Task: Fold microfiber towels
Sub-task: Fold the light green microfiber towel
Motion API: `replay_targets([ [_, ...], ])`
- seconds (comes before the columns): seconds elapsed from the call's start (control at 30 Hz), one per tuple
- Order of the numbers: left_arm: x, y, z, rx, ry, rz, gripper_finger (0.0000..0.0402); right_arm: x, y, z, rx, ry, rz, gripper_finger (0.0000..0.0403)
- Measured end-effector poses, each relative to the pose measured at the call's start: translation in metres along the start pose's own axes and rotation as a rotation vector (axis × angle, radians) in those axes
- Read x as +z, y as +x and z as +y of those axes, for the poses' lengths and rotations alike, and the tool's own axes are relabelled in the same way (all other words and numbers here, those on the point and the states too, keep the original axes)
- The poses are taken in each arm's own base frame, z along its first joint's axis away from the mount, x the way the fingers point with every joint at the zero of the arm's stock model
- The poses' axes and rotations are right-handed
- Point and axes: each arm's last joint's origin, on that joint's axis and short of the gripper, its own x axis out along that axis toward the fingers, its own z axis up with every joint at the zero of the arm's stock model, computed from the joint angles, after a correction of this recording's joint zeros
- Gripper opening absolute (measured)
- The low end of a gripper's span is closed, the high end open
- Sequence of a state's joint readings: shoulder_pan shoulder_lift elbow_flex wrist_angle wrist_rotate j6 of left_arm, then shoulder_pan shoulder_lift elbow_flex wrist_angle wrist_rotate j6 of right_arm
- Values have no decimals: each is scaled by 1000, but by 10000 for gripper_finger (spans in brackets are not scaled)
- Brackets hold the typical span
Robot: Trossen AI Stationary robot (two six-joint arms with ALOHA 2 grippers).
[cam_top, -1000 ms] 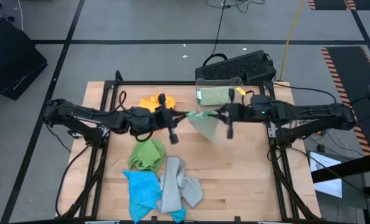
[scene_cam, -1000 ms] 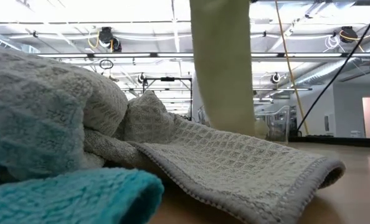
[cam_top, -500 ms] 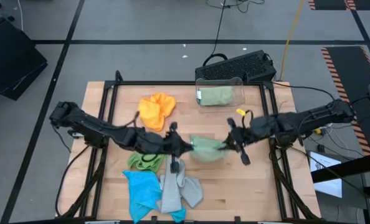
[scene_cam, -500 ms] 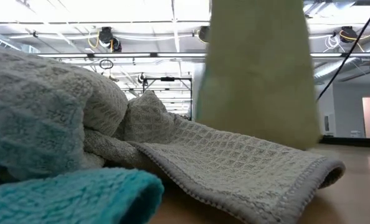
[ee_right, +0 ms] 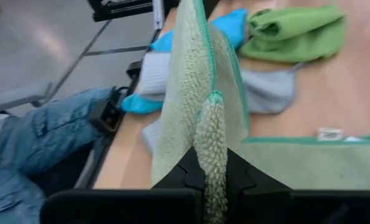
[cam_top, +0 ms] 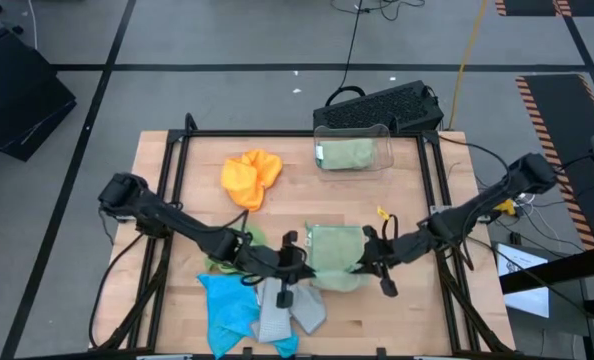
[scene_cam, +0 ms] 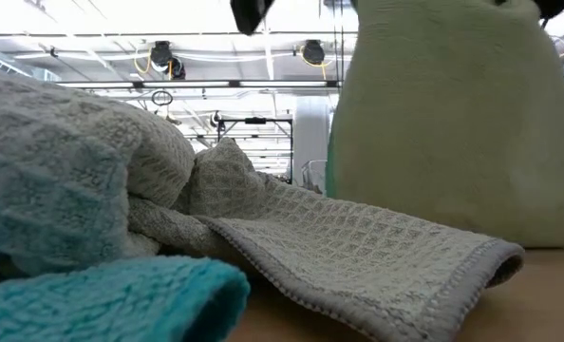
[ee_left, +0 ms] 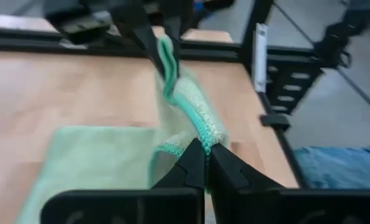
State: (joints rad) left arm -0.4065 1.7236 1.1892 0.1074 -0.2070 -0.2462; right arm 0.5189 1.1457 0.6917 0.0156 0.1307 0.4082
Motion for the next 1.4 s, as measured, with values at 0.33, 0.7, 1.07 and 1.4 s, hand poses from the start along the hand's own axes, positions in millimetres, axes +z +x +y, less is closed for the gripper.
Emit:
replay_targets([
  [0.33, -15, 21, 6, 80, -3, 5, 10, -27, 13, -5, -72, -11, 56, 6],
  [0.7, -30, 23, 40, 311, -86, 156, 13, -43, 16, -48, -370, -33, -2, 7],
  [1.07, -47, 38, 83, 405, -126, 274, 14, -70, 12, -74, -394, -9, -110, 7],
  [1.4, -53, 44, 103, 433, -147, 309, 18, -80, 8, -86, -427, -15, -141, 40],
])
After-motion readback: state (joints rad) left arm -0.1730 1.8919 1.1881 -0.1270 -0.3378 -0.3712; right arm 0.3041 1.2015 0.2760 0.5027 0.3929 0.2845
